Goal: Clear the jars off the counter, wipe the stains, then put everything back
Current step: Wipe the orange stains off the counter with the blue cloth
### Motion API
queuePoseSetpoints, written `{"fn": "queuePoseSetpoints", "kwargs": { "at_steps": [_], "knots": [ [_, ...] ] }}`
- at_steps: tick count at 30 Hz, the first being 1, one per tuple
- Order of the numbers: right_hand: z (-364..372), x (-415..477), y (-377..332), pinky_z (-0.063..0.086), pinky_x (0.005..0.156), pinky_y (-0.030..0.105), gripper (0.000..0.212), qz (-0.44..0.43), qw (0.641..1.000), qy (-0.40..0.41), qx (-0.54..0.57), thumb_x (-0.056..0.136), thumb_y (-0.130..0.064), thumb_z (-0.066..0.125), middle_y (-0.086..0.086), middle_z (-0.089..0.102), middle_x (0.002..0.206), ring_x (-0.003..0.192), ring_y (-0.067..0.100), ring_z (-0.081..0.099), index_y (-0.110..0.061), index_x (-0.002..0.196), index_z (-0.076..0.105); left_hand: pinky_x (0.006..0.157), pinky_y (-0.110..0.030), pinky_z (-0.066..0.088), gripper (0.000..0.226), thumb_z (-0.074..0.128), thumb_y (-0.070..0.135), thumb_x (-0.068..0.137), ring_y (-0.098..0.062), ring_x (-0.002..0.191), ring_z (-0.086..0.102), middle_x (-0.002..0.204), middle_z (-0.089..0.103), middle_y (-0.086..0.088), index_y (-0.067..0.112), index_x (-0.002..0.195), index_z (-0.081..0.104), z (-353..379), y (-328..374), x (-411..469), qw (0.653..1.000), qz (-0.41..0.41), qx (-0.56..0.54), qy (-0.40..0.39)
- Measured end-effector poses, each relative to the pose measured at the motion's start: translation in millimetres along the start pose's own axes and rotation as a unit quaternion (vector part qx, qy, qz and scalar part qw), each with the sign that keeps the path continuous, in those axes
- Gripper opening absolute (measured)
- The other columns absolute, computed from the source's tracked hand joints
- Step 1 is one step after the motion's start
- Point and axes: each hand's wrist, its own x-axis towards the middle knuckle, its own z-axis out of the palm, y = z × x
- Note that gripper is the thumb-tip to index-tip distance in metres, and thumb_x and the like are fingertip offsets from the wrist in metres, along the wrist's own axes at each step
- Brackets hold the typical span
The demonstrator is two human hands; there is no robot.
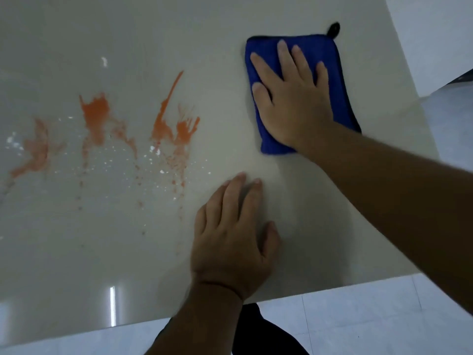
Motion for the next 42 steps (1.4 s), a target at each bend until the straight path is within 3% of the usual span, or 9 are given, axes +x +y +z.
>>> {"fn": "queuePoseSetpoints", "kwargs": {
  "at_steps": [5, 8, 11, 16, 20, 27, 31, 37, 42],
  "knots": [
    [-4, -8, -11, 0.002, 0.123, 0.058, 0.058, 0.004, 1.000, -0.015, 0.005, 0.104, -0.048, 0.016, 0.005, 0.003, 0.171, 0.157, 0.027, 0.002, -0.038, 0.160, 0.008, 0.110, -0.036, 0.030, 0.060, 0.047, 0.041, 0.088, -0.025, 0.135, 0.043, 0.148, 0.049, -0.004, 0.017, 0.143, 0.050, -13, 0, 0, 0.998, -0.004, -0.060, -0.011],
    [0, -60, -27, 0.005, 0.123, 0.058, 0.059, -0.004, 1.000, -0.018, 0.004, 0.103, -0.049, 0.016, 0.006, 0.005, 0.171, 0.156, 0.029, 0.005, -0.037, 0.161, 0.008, 0.117, -0.035, 0.025, 0.058, 0.047, 0.033, 0.091, -0.023, 0.136, 0.042, 0.147, 0.049, -0.008, 0.009, 0.144, 0.047, -32, -30, -8, 0.987, -0.026, -0.148, 0.052],
    [11, -136, -50, 0.011, 0.122, 0.060, 0.061, -0.008, 1.000, -0.018, -0.020, 0.102, -0.049, 0.018, 0.008, 0.012, 0.170, 0.155, 0.031, 0.012, -0.034, 0.161, 0.012, 0.117, -0.035, 0.022, 0.059, 0.053, 0.030, 0.087, -0.029, 0.135, 0.040, 0.145, 0.048, -0.014, 0.009, 0.142, 0.048, -56, -89, -26, 0.985, -0.104, -0.074, 0.114],
    [18, -173, -69, 0.012, 0.121, 0.061, 0.061, 0.004, 0.999, -0.035, -0.006, 0.101, -0.050, 0.025, 0.007, 0.016, 0.169, 0.155, 0.029, 0.014, -0.035, 0.160, 0.019, 0.113, -0.049, 0.026, 0.064, 0.046, 0.041, 0.090, -0.033, 0.139, 0.028, 0.154, 0.034, -0.012, 0.018, 0.149, 0.038, -63, -137, -33, 0.971, -0.233, 0.004, 0.047],
    [13, -124, -75, 0.010, 0.121, 0.061, 0.060, -0.021, 1.000, -0.022, -0.005, 0.101, -0.051, 0.024, 0.006, 0.015, 0.169, 0.155, 0.029, 0.014, -0.037, 0.159, 0.019, 0.109, -0.052, 0.030, 0.063, 0.046, 0.043, 0.088, -0.034, 0.135, 0.029, 0.152, 0.034, -0.010, 0.025, 0.148, 0.039, -57, -140, -31, 0.969, -0.241, 0.015, 0.049],
    [9, 14, -99, 0.003, 0.122, 0.060, 0.059, 0.019, 1.000, -0.002, 0.005, 0.103, -0.050, 0.015, 0.005, 0.004, 0.171, 0.157, 0.028, 0.002, -0.038, 0.160, 0.009, 0.109, -0.054, 0.028, 0.065, 0.046, 0.045, 0.087, -0.034, 0.136, 0.028, 0.153, 0.032, -0.010, 0.026, 0.149, 0.038, -60, -140, -28, 0.969, -0.246, 0.015, 0.031],
    [10, -21, -100, 0.006, 0.123, 0.058, 0.060, 0.000, 1.000, 0.011, 0.001, 0.103, -0.045, 0.017, 0.007, 0.009, 0.170, 0.156, 0.029, 0.008, -0.034, 0.161, 0.011, 0.109, -0.054, 0.028, 0.065, 0.046, 0.044, 0.087, -0.036, 0.136, 0.029, 0.153, 0.032, -0.011, 0.025, 0.149, 0.038, -59, -141, -28, 0.969, -0.246, 0.014, 0.030],
    [25, -172, -115, 0.014, 0.121, 0.061, 0.064, -0.019, 1.000, -0.010, 0.002, 0.099, -0.046, 0.033, 0.009, 0.019, 0.169, 0.155, 0.030, 0.015, -0.030, 0.160, 0.023, 0.110, -0.053, 0.027, 0.066, 0.047, 0.044, 0.086, -0.036, 0.136, 0.030, 0.154, 0.033, -0.011, 0.025, 0.148, 0.040, -58, -143, -29, 0.968, -0.249, 0.018, 0.038],
    [23, -148, -122, 0.012, 0.121, 0.062, 0.063, -0.019, 1.000, -0.020, 0.008, 0.098, -0.046, 0.034, 0.008, 0.019, 0.168, 0.155, 0.029, 0.016, -0.032, 0.159, 0.025, 0.108, -0.054, 0.029, 0.066, 0.045, 0.046, 0.086, -0.035, 0.135, 0.031, 0.153, 0.033, -0.010, 0.026, 0.149, 0.038, -53, -147, -30, 0.969, -0.240, 0.030, 0.047]
  ]
}}
